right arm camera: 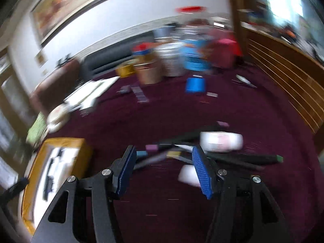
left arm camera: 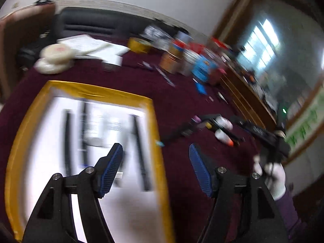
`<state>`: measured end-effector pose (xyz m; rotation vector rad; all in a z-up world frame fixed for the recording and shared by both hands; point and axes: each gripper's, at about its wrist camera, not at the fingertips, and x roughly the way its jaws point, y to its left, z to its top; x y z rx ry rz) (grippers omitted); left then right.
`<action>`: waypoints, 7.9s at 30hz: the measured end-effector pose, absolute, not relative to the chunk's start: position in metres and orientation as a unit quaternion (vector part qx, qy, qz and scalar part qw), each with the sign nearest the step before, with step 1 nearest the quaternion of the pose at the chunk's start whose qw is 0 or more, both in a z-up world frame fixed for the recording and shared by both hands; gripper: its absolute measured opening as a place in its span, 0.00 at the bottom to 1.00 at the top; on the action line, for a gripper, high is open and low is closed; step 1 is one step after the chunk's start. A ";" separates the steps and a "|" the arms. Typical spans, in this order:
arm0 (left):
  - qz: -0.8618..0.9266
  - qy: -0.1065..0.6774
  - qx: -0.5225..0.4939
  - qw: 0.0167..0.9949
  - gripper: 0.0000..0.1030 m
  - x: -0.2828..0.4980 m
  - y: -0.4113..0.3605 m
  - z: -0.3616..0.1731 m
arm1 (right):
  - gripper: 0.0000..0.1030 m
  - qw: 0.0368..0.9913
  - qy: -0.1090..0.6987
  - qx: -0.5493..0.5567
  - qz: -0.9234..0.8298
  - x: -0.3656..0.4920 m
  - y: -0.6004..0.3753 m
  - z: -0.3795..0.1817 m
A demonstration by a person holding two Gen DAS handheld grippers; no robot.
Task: Organize rigid objects
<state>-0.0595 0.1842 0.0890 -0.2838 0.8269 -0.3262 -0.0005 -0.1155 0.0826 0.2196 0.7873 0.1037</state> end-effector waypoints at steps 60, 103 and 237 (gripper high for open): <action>-0.075 0.469 0.019 0.880 0.20 0.026 0.041 0.018 | 0.50 0.904 0.383 0.176 0.074 0.009 -0.199 0.028; -0.048 0.373 -0.248 0.893 0.12 -0.079 0.315 0.054 | 0.07 0.867 0.479 0.066 0.121 0.028 -0.051 0.017; -0.136 0.476 -0.005 0.869 0.59 -0.006 -0.003 0.022 | 0.13 0.877 0.448 0.062 0.163 -0.009 -0.156 0.012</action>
